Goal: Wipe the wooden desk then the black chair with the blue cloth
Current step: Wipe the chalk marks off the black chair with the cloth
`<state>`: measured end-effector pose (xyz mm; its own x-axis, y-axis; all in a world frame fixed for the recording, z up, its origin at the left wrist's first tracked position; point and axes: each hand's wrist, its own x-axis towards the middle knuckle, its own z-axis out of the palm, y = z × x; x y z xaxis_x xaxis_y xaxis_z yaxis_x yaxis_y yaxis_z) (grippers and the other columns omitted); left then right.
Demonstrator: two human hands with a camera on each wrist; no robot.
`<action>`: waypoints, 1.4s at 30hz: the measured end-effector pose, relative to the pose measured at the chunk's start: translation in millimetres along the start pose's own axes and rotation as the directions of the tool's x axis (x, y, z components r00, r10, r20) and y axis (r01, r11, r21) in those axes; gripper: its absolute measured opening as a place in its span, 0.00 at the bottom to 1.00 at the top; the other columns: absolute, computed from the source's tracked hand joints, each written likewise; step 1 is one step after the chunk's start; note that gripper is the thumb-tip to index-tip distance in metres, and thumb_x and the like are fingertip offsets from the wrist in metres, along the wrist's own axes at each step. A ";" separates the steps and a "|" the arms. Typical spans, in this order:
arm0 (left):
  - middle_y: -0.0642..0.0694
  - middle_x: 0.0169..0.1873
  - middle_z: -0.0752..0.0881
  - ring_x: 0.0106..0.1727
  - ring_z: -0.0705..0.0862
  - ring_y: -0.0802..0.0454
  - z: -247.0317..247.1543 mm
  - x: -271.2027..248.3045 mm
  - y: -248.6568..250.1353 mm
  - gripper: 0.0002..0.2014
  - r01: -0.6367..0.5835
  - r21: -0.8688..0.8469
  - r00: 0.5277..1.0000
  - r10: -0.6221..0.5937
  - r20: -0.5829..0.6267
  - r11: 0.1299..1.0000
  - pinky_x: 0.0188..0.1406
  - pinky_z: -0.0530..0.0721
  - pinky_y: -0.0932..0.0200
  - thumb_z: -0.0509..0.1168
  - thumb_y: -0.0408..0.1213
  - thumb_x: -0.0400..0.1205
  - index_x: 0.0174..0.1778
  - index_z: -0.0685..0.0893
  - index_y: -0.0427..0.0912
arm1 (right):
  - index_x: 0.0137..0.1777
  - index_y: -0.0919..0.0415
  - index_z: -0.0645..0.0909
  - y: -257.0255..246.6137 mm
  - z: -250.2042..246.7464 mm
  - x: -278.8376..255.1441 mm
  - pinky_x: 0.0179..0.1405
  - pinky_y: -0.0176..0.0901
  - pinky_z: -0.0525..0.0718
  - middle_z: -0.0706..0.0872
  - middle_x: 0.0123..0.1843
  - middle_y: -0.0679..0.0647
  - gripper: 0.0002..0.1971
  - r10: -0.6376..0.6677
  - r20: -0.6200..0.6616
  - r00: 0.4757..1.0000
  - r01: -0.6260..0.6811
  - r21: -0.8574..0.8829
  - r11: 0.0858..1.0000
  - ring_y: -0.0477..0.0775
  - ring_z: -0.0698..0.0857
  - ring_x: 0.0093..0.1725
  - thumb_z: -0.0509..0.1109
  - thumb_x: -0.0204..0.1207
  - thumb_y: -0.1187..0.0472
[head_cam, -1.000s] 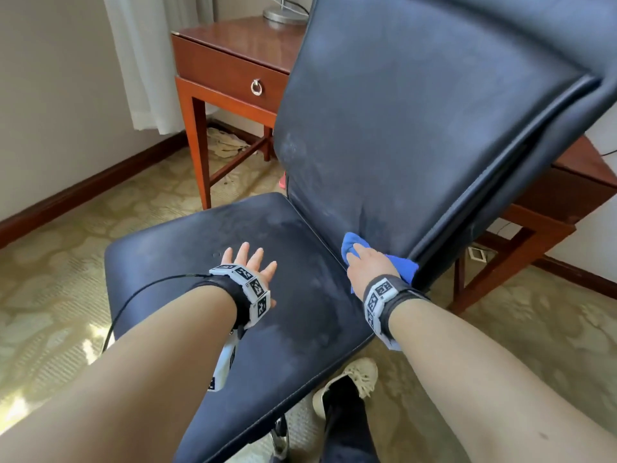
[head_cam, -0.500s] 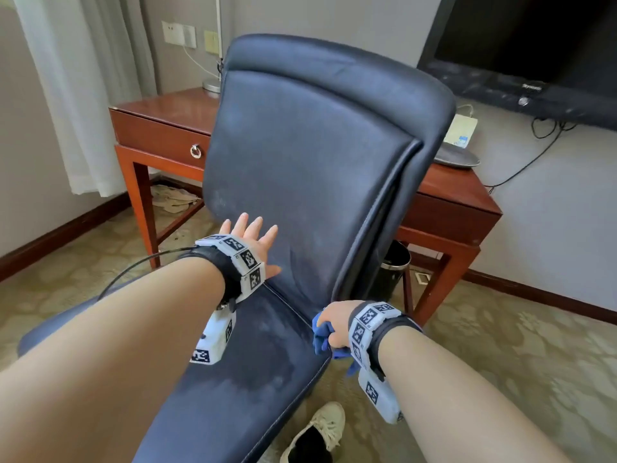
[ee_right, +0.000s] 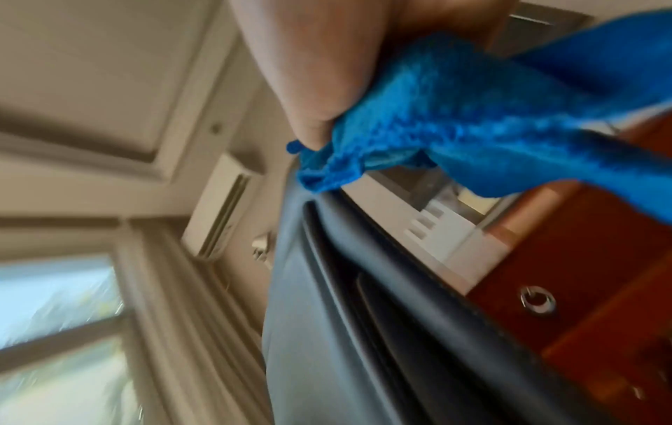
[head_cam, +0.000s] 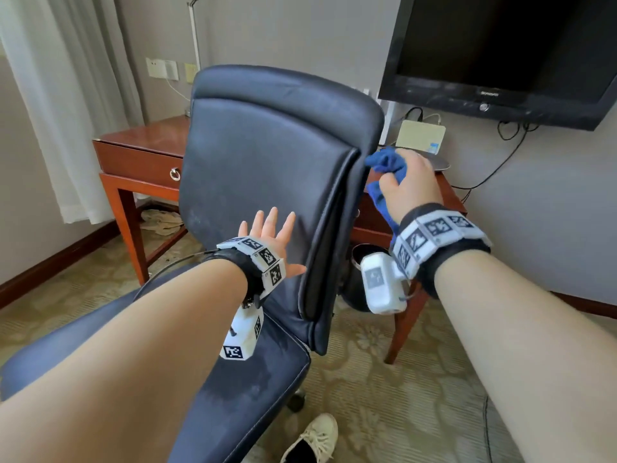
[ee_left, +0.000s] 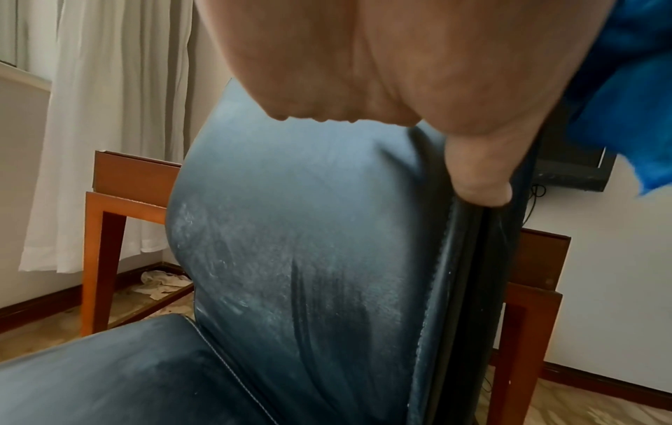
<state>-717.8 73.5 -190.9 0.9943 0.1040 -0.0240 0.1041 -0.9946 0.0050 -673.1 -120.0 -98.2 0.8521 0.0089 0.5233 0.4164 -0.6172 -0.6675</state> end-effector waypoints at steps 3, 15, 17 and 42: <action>0.45 0.82 0.34 0.82 0.35 0.43 1.2 6.9 -2.4 0.49 -0.016 -0.030 1.000 0.016 0.003 0.999 0.80 0.40 0.41 0.60 0.64 0.78 0.81 0.31 0.54 | 0.69 0.67 0.71 11.9 18.0 16.8 0.56 0.39 0.69 0.78 0.67 0.60 0.18 0.247 0.091 0.965 -0.251 0.044 0.967 0.59 0.76 0.66 0.58 0.81 0.63; 0.46 0.82 0.36 0.83 0.37 0.47 16.3 21.5 -16.0 0.50 -0.102 -0.051 0.994 0.101 -0.034 0.993 0.81 0.42 0.48 0.62 0.62 0.78 0.78 0.27 0.59 | 0.74 0.63 0.65 39.1 45.2 -4.6 0.55 0.28 0.66 0.77 0.68 0.55 0.23 0.153 0.241 0.958 -0.197 0.170 0.966 0.52 0.75 0.68 0.63 0.82 0.58; 0.45 0.82 0.35 0.83 0.38 0.48 16.7 14.9 -9.7 0.51 -0.099 -0.067 0.995 0.097 -0.025 0.993 0.81 0.42 0.49 0.62 0.62 0.78 0.79 0.27 0.56 | 0.71 0.65 0.66 38.5 46.0 -11.3 0.53 0.30 0.67 0.76 0.67 0.57 0.23 0.147 0.201 0.969 -0.177 0.142 0.974 0.54 0.76 0.65 0.65 0.80 0.57; 0.45 0.83 0.39 0.83 0.41 0.43 45.0 -16.6 -14.5 0.50 -0.175 -0.098 0.984 0.175 -0.003 0.980 0.80 0.47 0.42 0.67 0.53 0.78 0.81 0.33 0.53 | 0.68 0.66 0.67 99.6 82.7 -106.0 0.47 0.17 0.66 0.75 0.59 0.53 0.20 0.209 0.226 0.951 -0.256 0.201 0.946 0.45 0.74 0.58 0.66 0.81 0.60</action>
<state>-736.8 85.8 -235.6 0.9972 -0.0721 -0.0198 -0.0696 -0.9918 0.1071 -695.7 -117.3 -263.9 0.9694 0.0574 0.2385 0.2397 -0.4281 -0.8714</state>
